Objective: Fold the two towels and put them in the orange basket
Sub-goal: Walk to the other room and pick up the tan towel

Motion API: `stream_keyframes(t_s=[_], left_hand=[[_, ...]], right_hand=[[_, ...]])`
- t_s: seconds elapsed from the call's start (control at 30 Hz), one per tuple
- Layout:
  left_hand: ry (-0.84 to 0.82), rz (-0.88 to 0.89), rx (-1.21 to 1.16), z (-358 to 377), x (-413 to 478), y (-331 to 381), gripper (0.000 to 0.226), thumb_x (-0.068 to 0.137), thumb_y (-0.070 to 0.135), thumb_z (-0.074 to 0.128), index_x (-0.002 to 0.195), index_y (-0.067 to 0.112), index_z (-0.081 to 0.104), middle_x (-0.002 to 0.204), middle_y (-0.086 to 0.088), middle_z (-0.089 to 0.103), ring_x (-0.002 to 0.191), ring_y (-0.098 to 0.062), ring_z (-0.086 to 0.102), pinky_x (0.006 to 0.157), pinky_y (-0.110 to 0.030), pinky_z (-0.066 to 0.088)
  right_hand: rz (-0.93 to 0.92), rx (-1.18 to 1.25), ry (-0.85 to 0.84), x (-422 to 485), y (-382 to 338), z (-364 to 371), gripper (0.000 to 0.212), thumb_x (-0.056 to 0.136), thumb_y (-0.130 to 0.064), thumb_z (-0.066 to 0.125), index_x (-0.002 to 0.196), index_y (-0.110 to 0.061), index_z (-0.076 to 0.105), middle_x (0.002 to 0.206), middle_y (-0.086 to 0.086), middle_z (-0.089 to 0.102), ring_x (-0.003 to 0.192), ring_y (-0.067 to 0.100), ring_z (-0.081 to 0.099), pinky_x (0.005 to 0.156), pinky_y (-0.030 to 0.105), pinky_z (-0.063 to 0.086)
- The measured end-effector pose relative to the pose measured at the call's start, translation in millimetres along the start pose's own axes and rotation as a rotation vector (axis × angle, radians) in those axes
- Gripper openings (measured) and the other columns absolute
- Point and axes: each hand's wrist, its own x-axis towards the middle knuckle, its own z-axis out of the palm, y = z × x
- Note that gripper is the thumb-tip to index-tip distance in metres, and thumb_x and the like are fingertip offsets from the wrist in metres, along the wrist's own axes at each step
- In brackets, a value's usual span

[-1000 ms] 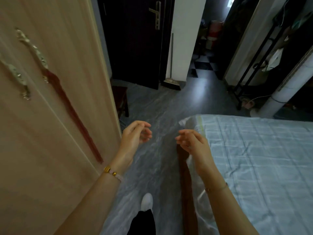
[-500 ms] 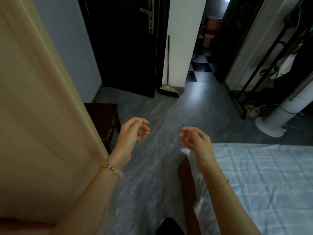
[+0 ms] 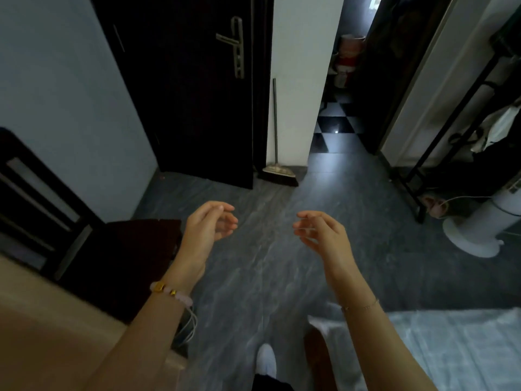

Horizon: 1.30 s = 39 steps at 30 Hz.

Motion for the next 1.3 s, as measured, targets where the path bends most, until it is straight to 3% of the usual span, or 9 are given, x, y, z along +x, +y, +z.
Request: stream_keyframes(t_s=[0.17, 0.4, 0.67, 0.9, 1.03, 1.3], left_hand=[[-0.020, 0.009, 0.016, 32, 101, 10, 0.025, 0.097, 0.011, 0.041, 0.084, 0.011, 0.062, 0.076, -0.008, 0.064, 0.074, -0.020, 0.062, 0.073, -0.029, 0.052], [-0.065, -0.026, -0.058, 77, 207, 14, 0.026, 0.097, 0.009, 0.041, 0.081, 0.010, 0.061, 0.065, -0.002, 0.064, 0.063, -0.013, 0.062, 0.061, -0.019, 0.053], [-0.265, -0.030, -0.063, 149, 322, 28, 0.025, 0.097, 0.008, 0.040, 0.082, 0.008, 0.060, 0.060, 0.001, 0.064, 0.056, -0.006, 0.062, 0.059, -0.018, 0.051], [-0.552, -0.057, -0.010, 236, 433, 47, 0.026, 0.097, 0.008, 0.039, 0.081, 0.008, 0.060, 0.056, 0.002, 0.065, 0.056, -0.008, 0.062, 0.059, -0.018, 0.050], [-0.738, -0.058, 0.003, 292, 478, 57, 0.026, 0.097, 0.008, 0.038, 0.081, 0.007, 0.060, 0.055, 0.002, 0.066, 0.055, -0.006, 0.062, 0.059, -0.017, 0.049], [-1.111, -0.068, 0.075, 421, 491, 43, 0.027, 0.096, 0.009, 0.039, 0.080, 0.012, 0.061, 0.057, 0.004, 0.068, 0.055, -0.004, 0.062, 0.061, -0.021, 0.048]], right_hand=[[0.008, 0.017, 0.035, 101, -24, 6, 0.024, 0.094, -0.010, 0.043, 0.087, -0.013, 0.067, 0.073, 0.000, 0.068, 0.072, 0.012, 0.063, 0.076, 0.027, 0.046], [0.010, -0.016, 0.051, 206, -44, 10, 0.025, 0.094, -0.013, 0.044, 0.086, -0.015, 0.067, 0.070, -0.004, 0.070, 0.072, 0.011, 0.064, 0.076, 0.026, 0.046], [-0.035, 0.013, 0.192, 303, -64, -1, 0.025, 0.094, -0.012, 0.045, 0.082, -0.016, 0.067, 0.073, 0.000, 0.070, 0.067, 0.008, 0.064, 0.071, 0.022, 0.048], [-0.096, 0.088, 0.487, 378, -90, -35, 0.025, 0.095, -0.009, 0.043, 0.085, -0.012, 0.066, 0.078, 0.005, 0.069, 0.067, 0.008, 0.063, 0.069, 0.020, 0.048], [-0.119, 0.111, 0.668, 404, -102, -63, 0.025, 0.096, -0.010, 0.042, 0.095, -0.005, 0.066, 0.082, 0.007, 0.069, 0.077, 0.015, 0.063, 0.075, 0.026, 0.049], [-0.096, 0.106, 1.053, 403, -99, -127, 0.026, 0.097, -0.014, 0.042, 0.091, -0.015, 0.067, 0.081, 0.001, 0.071, 0.082, 0.016, 0.065, 0.078, 0.029, 0.050]])
